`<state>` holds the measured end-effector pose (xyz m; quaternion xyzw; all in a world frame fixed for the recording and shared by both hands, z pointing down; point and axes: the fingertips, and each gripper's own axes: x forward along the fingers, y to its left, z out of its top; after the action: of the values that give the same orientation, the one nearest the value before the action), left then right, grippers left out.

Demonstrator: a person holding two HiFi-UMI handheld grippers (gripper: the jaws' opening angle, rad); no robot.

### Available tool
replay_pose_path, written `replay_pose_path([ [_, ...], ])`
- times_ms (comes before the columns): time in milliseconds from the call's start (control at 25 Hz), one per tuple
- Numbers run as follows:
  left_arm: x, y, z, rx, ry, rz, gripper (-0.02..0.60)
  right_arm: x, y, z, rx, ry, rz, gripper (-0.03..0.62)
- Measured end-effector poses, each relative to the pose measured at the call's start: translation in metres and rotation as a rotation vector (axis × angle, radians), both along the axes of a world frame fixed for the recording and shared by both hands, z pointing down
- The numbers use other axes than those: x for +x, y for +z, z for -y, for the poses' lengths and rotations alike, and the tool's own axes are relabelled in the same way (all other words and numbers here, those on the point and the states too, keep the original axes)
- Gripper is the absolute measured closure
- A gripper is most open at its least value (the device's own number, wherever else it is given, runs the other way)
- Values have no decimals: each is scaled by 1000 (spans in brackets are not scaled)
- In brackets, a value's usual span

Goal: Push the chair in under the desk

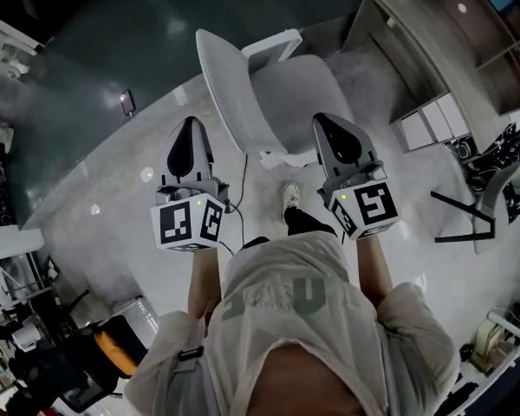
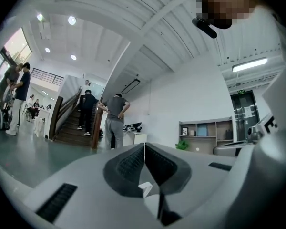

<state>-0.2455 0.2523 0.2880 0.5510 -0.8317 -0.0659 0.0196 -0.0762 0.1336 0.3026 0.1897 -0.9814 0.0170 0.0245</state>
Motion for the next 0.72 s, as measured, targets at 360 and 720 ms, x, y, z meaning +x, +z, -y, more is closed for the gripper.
replay_pose_path([
  [360,-46,12,50,-43,-111,-51,565,-52,15,47,-148,-84,-8,576],
  [720,-78,38,70,-100,-136,-118,561,-90,40,42,-305,-155,-8,574],
])
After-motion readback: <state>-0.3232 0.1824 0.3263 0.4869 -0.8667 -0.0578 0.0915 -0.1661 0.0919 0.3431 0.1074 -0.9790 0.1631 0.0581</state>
